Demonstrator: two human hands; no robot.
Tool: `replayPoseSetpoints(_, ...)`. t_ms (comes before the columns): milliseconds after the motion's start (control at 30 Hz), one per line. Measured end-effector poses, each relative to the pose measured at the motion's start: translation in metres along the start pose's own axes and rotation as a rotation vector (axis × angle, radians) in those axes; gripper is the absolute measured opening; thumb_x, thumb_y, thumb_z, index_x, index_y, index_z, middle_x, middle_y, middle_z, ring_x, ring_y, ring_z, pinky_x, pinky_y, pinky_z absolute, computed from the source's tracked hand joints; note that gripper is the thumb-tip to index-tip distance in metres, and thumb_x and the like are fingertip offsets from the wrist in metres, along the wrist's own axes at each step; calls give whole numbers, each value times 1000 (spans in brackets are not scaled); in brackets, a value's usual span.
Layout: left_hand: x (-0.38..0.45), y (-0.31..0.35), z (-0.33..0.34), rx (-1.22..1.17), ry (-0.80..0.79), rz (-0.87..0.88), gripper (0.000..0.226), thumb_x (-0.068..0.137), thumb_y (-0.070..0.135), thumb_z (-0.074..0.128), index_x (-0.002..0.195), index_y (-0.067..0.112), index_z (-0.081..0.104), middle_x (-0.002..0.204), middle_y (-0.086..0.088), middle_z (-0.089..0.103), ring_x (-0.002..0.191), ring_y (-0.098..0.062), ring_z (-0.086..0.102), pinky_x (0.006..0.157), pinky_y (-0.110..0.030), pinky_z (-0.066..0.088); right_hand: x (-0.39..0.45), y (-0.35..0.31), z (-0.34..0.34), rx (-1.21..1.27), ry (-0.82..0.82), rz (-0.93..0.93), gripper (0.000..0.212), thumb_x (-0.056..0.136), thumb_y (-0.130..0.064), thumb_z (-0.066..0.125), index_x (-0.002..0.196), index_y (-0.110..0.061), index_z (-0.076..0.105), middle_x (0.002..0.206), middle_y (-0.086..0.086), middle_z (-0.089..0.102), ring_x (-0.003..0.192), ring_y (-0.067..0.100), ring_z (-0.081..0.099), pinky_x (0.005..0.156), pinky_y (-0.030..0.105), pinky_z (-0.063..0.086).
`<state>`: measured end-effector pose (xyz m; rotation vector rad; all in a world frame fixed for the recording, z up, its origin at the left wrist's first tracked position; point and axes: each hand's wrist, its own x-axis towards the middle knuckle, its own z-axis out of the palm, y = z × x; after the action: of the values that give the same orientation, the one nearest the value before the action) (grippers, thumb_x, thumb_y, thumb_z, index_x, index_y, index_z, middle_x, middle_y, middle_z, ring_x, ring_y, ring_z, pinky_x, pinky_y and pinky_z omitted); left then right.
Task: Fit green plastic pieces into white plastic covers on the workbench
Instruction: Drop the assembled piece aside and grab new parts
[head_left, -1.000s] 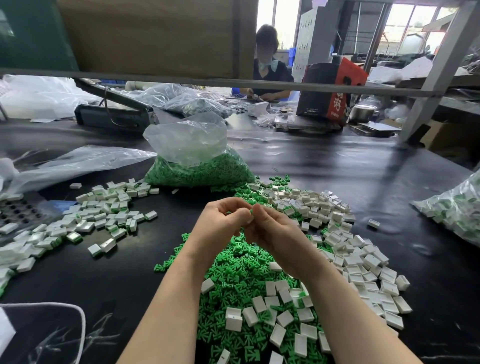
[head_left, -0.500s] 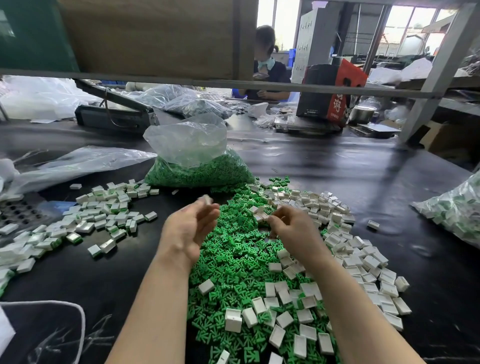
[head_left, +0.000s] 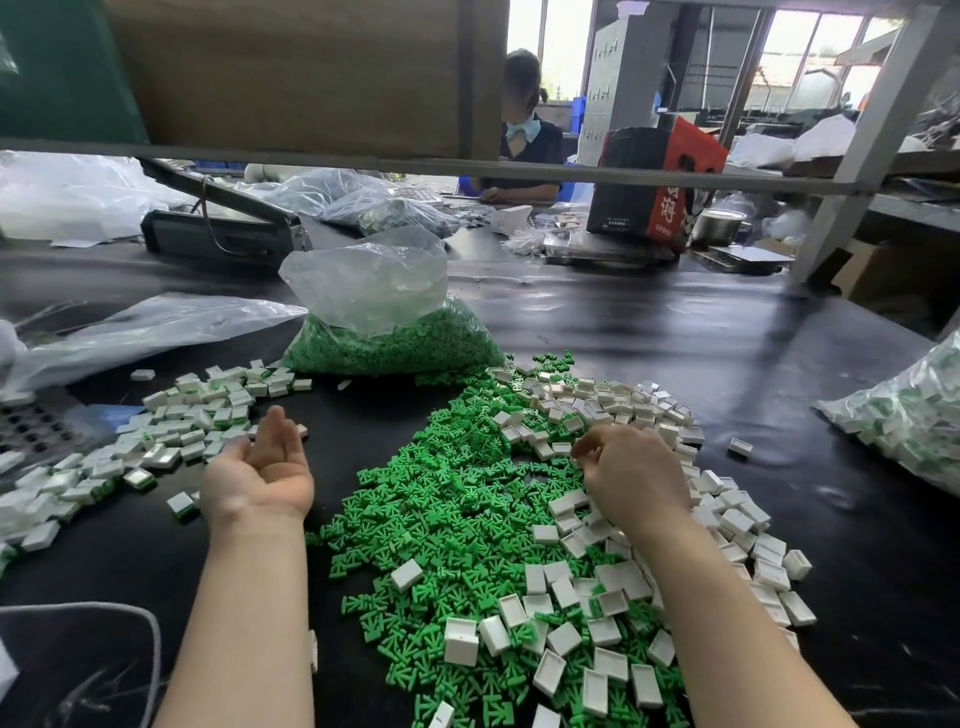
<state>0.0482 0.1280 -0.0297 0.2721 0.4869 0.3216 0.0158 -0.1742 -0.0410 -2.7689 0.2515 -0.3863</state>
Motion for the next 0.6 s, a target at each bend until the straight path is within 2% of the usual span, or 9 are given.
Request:
replayPoseSetpoints(100, -5, 2, 1, -155, -52, 13, 36, 107, 25, 20, 137, 8, 28, 113, -16, 66, 98, -20, 70, 77, -28, 58, 0, -2, 5, -83, 7, -70, 24, 98, -27, 51, 117, -31, 65, 114, -7, 67, 103, 17, 52, 92, 34, 46)
replayPoseSetpoints(200, -5, 1, 0, -142, -84, -55, 38, 106, 30, 22, 116, 1, 45, 103, -13, 69, 96, -19, 70, 74, -28, 56, 1, -2, 10, -196, 5, -79, 27, 98, -24, 48, 121, -24, 62, 122, -3, 62, 110, 20, 51, 98, 39, 44)
replayPoseSetpoints(267, -5, -2, 1, 9, -81, -101, 38, 106, 29, 25, 98, 6, 54, 88, -5, 70, 82, -12, 69, 71, -23, 53, 1, -1, 11, -225, -6, -55, 25, 97, -21, 47, 117, -20, 62, 118, 0, 62, 108, 21, 52, 97, 38, 44)
replayPoseSetpoints(400, -13, -16, 7, 319, -113, -153, 32, 102, 24, 36, 83, 16, 60, 65, 6, 69, 52, -3, 61, 61, -17, 44, 0, -3, 8, -201, -7, -37, 25, 96, -23, 48, 118, -23, 60, 115, 0, 64, 105, 21, 51, 91, 35, 46)
replayPoseSetpoints(500, -23, -30, 12, 478, -190, -175, 29, 100, 22, 42, 83, 18, 64, 59, 8, 68, 47, -2, 59, 60, -17, 42, -1, -4, 7, -171, -24, -33, 25, 95, -25, 52, 119, -26, 59, 115, 0, 64, 105, 21, 51, 91, 36, 46)
replayPoseSetpoints(600, -34, -46, 17, 701, -273, -124, 23, 99, 20, 47, 87, 17, 67, 63, 7, 69, 50, -3, 59, 55, -17, 44, -2, -5, 7, -178, -34, -45, 24, 96, -27, 52, 119, -26, 59, 114, 0, 64, 104, 22, 53, 93, 38, 46)
